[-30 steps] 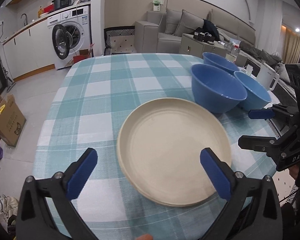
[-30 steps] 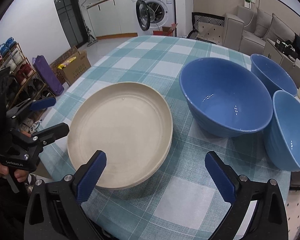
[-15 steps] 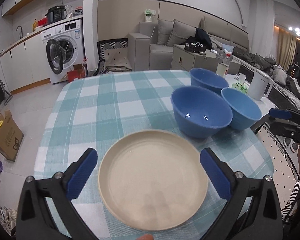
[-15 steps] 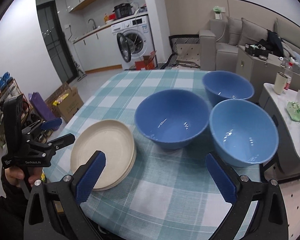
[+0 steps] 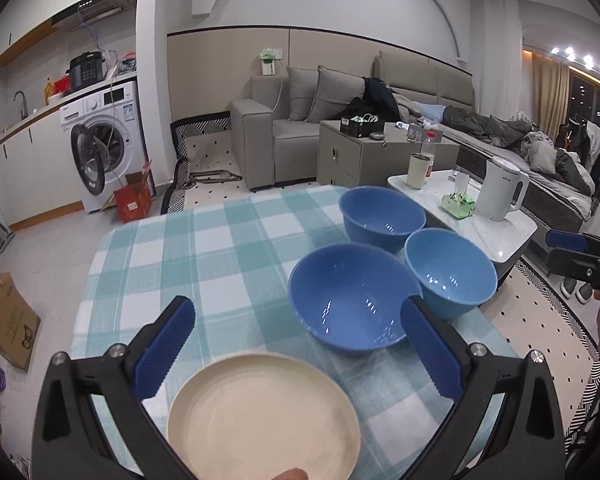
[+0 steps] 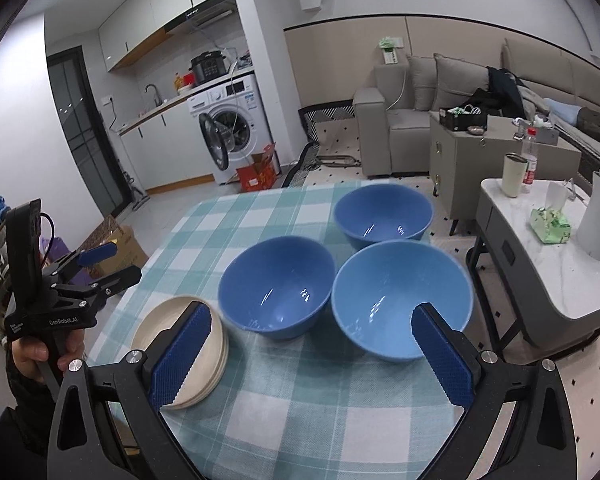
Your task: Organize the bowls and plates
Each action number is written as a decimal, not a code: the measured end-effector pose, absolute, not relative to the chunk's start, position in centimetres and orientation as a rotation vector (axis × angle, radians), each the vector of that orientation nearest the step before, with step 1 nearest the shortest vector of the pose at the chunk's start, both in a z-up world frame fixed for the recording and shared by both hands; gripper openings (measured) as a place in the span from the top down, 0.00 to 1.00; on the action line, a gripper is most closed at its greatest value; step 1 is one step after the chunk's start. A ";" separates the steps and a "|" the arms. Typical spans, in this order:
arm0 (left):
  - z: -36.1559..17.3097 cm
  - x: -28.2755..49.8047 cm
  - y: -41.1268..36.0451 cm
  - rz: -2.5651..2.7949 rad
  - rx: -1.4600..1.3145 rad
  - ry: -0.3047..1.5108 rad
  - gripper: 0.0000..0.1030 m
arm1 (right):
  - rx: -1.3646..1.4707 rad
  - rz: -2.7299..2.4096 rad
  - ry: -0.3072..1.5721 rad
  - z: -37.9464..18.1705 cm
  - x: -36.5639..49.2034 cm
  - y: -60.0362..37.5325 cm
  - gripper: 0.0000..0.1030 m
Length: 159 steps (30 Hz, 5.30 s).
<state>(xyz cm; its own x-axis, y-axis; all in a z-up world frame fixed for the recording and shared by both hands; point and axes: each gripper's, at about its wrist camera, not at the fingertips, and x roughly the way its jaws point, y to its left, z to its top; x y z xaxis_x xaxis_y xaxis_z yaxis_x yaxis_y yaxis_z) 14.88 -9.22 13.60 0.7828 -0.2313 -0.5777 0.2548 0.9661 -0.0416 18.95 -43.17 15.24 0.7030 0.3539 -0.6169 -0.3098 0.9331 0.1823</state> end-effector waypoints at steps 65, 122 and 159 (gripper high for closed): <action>7.9 43.3 -21.5 -0.318 0.140 0.834 0.00 | 0.276 0.163 0.954 8.7 46.2 -50.8 0.01; 1.9 46.1 -24.2 -0.445 0.135 1.030 0.87 | 0.252 0.206 1.130 1.0 50.5 -49.2 0.77; 10.3 39.8 -21.2 -0.414 0.111 0.870 0.87 | 0.167 0.244 0.961 9.0 45.3 -47.2 0.77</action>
<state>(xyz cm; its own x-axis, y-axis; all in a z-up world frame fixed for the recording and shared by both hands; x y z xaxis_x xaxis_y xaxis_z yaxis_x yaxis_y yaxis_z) 39.78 -21.18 10.25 0.5711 -0.3073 -0.7612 0.3969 0.9151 -0.0717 45.28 -47.15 9.02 0.5489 0.2785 -0.7881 -0.1314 0.9599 0.2477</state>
